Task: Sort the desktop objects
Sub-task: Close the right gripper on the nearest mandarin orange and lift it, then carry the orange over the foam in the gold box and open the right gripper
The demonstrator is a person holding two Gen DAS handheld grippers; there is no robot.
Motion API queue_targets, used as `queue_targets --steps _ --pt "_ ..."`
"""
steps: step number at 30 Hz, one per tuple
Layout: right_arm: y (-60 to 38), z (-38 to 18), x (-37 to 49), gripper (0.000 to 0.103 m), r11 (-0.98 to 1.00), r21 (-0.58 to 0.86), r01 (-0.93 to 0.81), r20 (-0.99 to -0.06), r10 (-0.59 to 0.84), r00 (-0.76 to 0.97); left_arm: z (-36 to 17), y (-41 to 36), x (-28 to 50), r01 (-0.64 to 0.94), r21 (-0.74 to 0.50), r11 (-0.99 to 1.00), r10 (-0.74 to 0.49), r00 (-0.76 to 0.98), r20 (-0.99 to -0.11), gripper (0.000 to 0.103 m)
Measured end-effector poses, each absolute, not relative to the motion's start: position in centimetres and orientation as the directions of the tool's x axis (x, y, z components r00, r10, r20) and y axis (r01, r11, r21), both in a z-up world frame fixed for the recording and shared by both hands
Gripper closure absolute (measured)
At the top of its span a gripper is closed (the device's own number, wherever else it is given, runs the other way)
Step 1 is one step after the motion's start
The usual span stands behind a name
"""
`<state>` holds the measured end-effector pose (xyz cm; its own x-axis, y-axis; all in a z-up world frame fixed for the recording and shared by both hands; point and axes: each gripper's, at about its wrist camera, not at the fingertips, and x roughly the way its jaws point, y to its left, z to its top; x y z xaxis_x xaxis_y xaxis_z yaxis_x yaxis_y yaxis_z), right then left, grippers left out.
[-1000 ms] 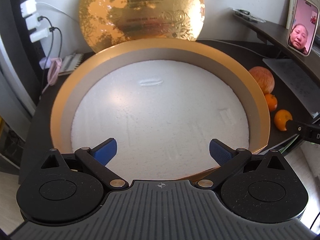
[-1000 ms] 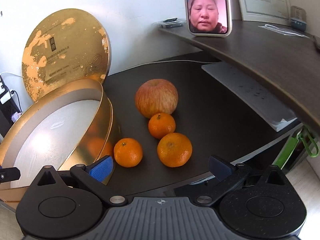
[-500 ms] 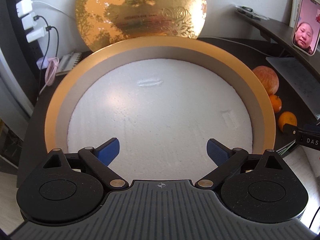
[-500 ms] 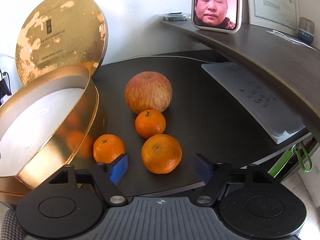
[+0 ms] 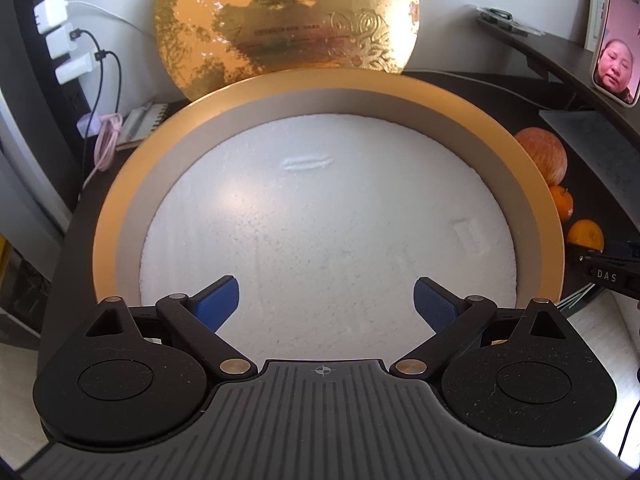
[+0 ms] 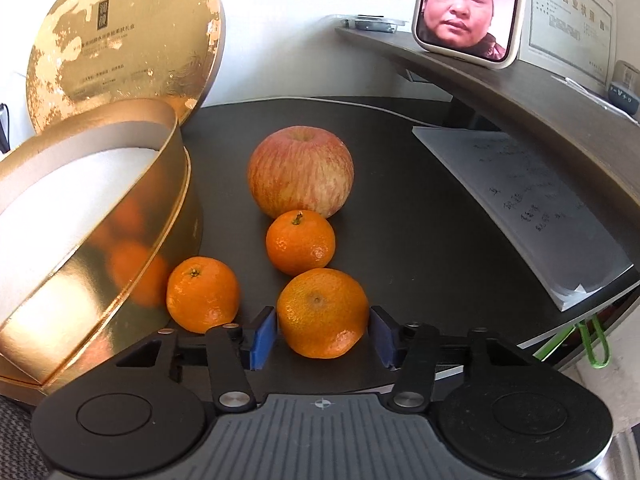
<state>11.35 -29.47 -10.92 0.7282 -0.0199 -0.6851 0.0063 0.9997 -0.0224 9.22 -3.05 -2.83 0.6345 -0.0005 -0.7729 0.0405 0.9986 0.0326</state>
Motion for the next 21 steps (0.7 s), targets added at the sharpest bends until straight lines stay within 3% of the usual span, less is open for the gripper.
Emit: queue_targets --steps 8,16,21 --pt "-28.8 -9.7 10.7 0.055 0.999 -0.033 0.004 -0.670 -0.025 0.742 -2.6 -2.4 8.6 0.027 0.038 0.999 0.012 0.642 -0.767 0.006" --pt "-26.2 -4.7 9.0 0.055 0.999 -0.040 -0.027 -0.578 -0.001 0.816 -1.1 0.0 7.1 -0.017 0.038 0.999 0.039 0.691 -0.721 0.006" --pt "-23.2 -1.5 7.8 0.055 0.992 -0.026 -0.122 -0.522 0.091 0.848 0.1 2.2 6.1 -0.064 0.027 0.998 0.065 0.726 -0.684 0.006"
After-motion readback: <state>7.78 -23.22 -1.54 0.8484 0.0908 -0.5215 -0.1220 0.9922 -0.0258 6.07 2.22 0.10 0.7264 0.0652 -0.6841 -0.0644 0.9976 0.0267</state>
